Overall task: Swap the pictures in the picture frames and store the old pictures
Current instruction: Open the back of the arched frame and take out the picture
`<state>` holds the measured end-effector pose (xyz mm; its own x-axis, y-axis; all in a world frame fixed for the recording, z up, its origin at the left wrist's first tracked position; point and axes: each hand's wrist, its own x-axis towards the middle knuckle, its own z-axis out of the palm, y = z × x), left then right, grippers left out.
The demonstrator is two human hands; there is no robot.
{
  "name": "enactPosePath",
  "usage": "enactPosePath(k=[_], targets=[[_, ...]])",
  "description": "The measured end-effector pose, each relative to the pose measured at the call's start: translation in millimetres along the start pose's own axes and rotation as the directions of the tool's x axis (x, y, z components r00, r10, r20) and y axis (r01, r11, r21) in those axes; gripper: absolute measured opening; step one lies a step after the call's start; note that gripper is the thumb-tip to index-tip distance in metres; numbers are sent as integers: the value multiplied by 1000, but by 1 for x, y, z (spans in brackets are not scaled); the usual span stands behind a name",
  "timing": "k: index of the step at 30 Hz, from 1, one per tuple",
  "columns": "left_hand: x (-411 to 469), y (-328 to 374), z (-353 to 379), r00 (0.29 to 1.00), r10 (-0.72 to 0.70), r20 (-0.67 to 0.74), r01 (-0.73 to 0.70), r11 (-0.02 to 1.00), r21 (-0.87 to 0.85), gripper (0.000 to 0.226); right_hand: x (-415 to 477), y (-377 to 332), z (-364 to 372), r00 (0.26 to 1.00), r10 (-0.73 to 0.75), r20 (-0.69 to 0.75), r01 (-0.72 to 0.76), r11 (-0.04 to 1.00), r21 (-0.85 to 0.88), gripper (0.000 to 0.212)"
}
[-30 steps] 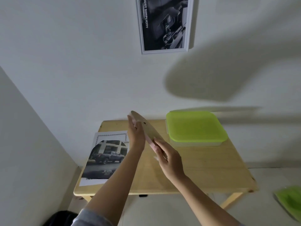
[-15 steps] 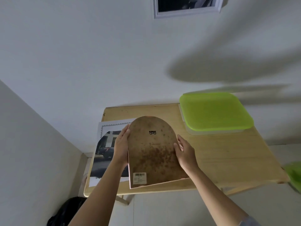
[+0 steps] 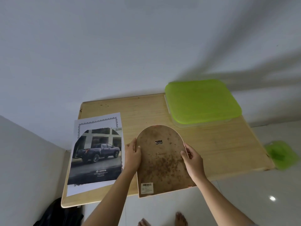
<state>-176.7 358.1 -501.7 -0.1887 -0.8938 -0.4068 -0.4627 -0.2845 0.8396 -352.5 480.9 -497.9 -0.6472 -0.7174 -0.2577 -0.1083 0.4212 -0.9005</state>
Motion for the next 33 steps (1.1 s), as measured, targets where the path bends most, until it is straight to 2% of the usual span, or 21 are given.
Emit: enactPosePath(k=[8,15,19,22,25,27,30,33], targets=[[-4,0,18,993,64,-98,-49,988,146,49,7,10,-3,992,-125,-19,116,961,-252,44],[-12,-2,19,990,74,-118,-50,979,199,54,6,14,-2,986,-167,26,166,932,-322,45],[-24,-6,18,991,55,-122,-25,972,234,64,9,11,-3,988,-134,77,153,919,-363,45],[-38,-15,14,989,32,-145,7,965,263,72,11,-1,6,970,-227,83,240,875,-421,43],[-60,-26,8,996,89,-29,-76,952,296,81,23,-19,26,936,-289,199,345,859,-378,38],[-74,-35,3,989,112,92,-135,947,292,97,39,-28,41,911,-288,296,393,824,-408,35],[-82,-45,-5,971,69,229,-136,948,290,127,61,-37,56,892,-249,376,425,743,-516,38],[-83,-49,-8,948,40,315,-158,921,357,141,76,-42,63,878,-226,422,448,700,-556,44]])
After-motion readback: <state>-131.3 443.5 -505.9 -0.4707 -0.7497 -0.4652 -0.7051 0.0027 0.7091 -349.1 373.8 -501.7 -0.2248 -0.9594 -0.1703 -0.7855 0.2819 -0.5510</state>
